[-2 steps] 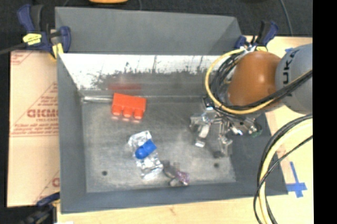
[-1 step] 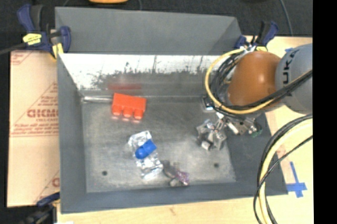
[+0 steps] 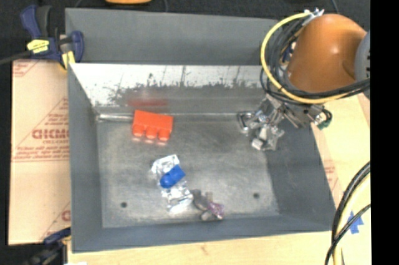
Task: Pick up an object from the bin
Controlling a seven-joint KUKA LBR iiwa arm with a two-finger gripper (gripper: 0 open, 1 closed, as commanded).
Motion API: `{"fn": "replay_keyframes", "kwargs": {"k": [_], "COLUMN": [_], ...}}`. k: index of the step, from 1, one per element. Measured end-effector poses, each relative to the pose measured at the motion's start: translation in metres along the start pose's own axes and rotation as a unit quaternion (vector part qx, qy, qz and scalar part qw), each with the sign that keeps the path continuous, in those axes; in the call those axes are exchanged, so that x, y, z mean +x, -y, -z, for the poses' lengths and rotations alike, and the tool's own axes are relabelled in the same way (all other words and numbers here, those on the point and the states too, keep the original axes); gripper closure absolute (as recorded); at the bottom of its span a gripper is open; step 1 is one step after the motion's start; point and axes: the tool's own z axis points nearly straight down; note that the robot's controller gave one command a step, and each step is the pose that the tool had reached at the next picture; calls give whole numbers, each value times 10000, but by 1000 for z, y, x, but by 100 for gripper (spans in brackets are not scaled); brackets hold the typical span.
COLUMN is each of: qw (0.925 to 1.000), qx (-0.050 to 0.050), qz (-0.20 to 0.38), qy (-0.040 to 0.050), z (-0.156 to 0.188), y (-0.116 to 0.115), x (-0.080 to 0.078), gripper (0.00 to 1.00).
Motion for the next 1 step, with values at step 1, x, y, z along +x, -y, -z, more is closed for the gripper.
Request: {"fn": "replay_keyframes", "kwargs": {"k": [1], "qw": [10000], "qx": [0], "qz": [72], "qy": [-3], "z": [70], "y": [12], "x": [-7], "gripper": [100]}}
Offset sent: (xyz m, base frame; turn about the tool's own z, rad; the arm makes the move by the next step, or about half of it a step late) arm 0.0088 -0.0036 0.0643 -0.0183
